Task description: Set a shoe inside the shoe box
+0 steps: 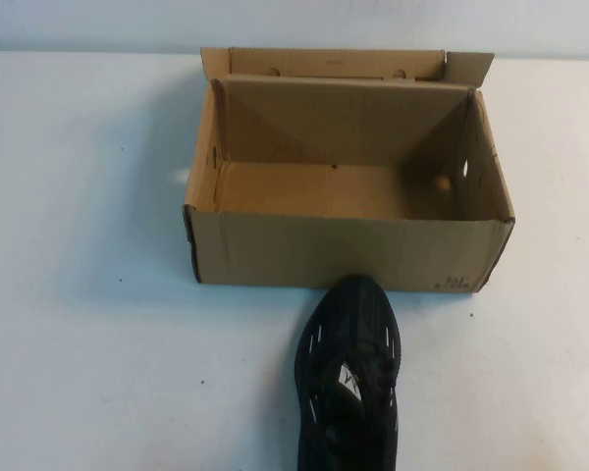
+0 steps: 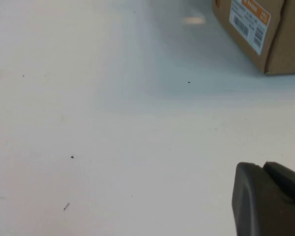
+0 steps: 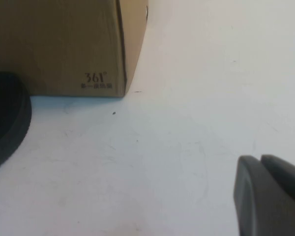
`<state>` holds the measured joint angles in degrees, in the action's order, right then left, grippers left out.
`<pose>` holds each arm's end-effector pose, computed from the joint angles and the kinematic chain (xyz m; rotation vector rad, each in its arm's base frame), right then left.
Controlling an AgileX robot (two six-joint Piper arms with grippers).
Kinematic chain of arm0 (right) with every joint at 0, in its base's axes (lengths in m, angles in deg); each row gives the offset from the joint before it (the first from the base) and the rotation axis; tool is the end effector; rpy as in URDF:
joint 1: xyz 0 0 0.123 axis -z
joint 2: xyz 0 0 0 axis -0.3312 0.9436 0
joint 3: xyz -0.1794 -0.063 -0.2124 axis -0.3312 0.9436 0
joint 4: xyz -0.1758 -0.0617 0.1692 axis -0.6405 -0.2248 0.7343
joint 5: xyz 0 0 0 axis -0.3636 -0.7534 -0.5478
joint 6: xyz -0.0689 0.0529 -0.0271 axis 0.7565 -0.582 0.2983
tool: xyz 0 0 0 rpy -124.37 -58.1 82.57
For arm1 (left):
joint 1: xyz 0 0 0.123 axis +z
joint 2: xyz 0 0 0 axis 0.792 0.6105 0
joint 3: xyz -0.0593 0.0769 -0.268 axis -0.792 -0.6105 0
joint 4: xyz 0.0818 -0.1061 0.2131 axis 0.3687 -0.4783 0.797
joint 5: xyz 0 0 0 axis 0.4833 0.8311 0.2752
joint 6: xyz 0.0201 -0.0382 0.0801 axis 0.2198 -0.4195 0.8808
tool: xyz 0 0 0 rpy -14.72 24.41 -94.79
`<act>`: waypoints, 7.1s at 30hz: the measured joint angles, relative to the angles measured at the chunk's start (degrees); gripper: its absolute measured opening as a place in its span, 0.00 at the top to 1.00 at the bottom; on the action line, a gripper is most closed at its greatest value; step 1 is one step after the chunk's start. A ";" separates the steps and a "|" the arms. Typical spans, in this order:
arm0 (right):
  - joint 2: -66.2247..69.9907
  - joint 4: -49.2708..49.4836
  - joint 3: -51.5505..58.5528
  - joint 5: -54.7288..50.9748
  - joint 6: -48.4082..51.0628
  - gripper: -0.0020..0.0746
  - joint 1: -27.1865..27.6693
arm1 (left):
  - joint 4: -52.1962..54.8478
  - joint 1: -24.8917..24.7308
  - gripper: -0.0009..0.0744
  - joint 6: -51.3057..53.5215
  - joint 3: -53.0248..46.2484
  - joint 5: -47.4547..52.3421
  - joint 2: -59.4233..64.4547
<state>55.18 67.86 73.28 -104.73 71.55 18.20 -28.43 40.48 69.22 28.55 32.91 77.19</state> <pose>0.0516 0.0094 0.1710 -0.0221 1.8785 0.1452 0.0507 -0.0115 0.1698 0.2549 1.8750 -0.1116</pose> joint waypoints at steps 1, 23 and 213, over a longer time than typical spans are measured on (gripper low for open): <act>0.00 0.00 0.00 0.00 0.00 0.99 0.00 | 0.00 0.00 0.99 0.00 0.00 0.00 0.00; 0.00 0.00 0.00 1.92 0.00 0.99 0.00 | 0.00 0.00 0.99 0.04 0.00 -0.11 0.00; 99.32 -24.16 -71.82 -29.58 3.58 0.53 -48.55 | -23.93 0.13 0.99 10.11 39.46 23.73 44.34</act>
<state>154.50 43.70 1.46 -134.31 75.12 -30.35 -52.36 40.61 79.33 68.01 56.64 121.53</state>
